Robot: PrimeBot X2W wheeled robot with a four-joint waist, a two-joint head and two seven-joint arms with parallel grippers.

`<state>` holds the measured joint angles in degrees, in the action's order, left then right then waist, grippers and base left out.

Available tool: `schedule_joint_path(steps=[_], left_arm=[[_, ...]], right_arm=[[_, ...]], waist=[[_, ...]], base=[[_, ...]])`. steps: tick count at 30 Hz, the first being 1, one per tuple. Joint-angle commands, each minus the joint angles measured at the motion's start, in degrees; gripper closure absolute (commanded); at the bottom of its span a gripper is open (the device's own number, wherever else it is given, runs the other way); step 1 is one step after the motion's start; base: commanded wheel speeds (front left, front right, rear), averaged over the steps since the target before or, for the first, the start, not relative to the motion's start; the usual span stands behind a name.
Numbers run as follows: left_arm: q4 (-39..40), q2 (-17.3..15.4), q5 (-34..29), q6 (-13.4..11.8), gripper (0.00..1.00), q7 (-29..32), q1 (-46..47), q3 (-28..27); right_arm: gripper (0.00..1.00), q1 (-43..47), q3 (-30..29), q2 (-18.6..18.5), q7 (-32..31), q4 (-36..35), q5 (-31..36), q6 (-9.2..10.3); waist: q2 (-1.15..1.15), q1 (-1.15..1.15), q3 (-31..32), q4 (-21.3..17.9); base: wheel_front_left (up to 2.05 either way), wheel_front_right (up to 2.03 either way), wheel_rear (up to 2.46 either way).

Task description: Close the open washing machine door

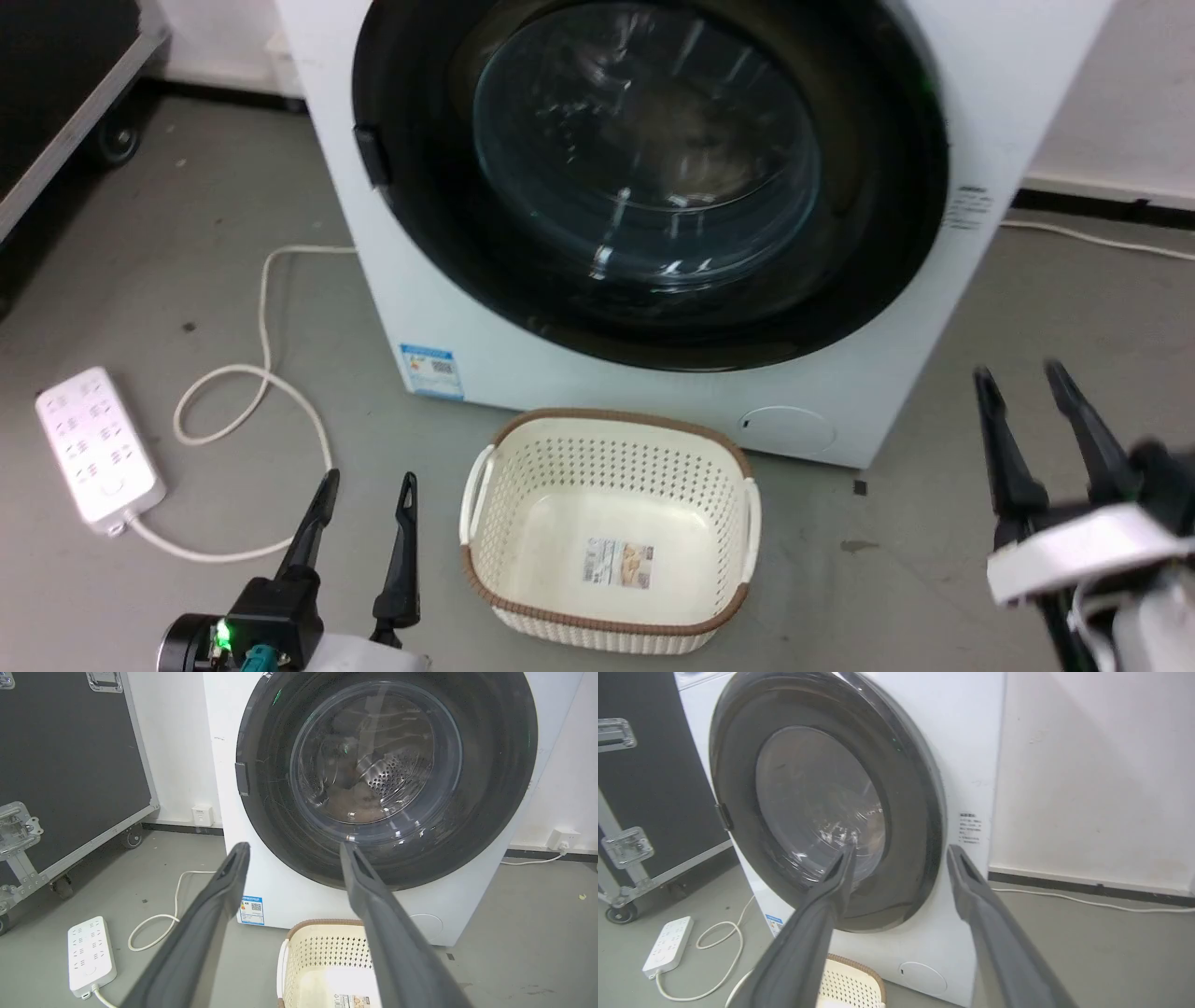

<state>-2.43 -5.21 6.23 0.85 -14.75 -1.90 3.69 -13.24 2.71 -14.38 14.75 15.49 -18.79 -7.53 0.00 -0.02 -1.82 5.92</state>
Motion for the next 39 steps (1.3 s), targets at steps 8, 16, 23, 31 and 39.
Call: schedule_joint_path(steps=[8, 16, 23, 31, 39], left_arm=[[-1.2, -0.4, 0.0, 1.1, 0.00, -0.2, -1.8, 0.6], [-2.1, -0.3, 0.0, 2.1, 1.00, 0.0, -1.7, 1.6], [-2.0, -0.1, -0.2, 2.1, 1.00, 0.6, -1.6, 1.4], [-1.7, 0.1, -0.6, 1.9, 1.00, 1.6, -1.3, 1.0], [-1.4, 0.2, -1.0, 1.7, 1.00, 2.5, -1.1, 0.7]], right_arm=[[0.00, 13.9, -6.5, 9.5, 0.1, -9.8, 11.1, 0.04], [1.00, 17.6, -6.9, 11.1, -1.0, -11.0, 12.2, 0.01], [1.00, 17.4, -6.7, 11.1, -1.5, -11.1, 12.4, 0.01], [1.00, 17.1, -6.5, 11.2, -2.4, -11.4, 12.8, 0.01], [1.00, 16.8, -6.2, 11.2, -3.3, -11.6, 13.2, 0.02]], waist=[[0.00, 0.02, 2.1, -2.7], [0.00, 0.02, 1.9, -2.9], [0.00, 0.02, 1.9, -3.0], [0.00, 0.02, 1.9, -3.2], [0.00, 0.02, 1.9, -3.4]], base=[[0.00, 0.00, 0.00], [0.00, 0.00, 0.00], [0.00, 0.00, 0.00], [0.00, 0.00, 0.00], [0.00, 0.00, 0.00]])
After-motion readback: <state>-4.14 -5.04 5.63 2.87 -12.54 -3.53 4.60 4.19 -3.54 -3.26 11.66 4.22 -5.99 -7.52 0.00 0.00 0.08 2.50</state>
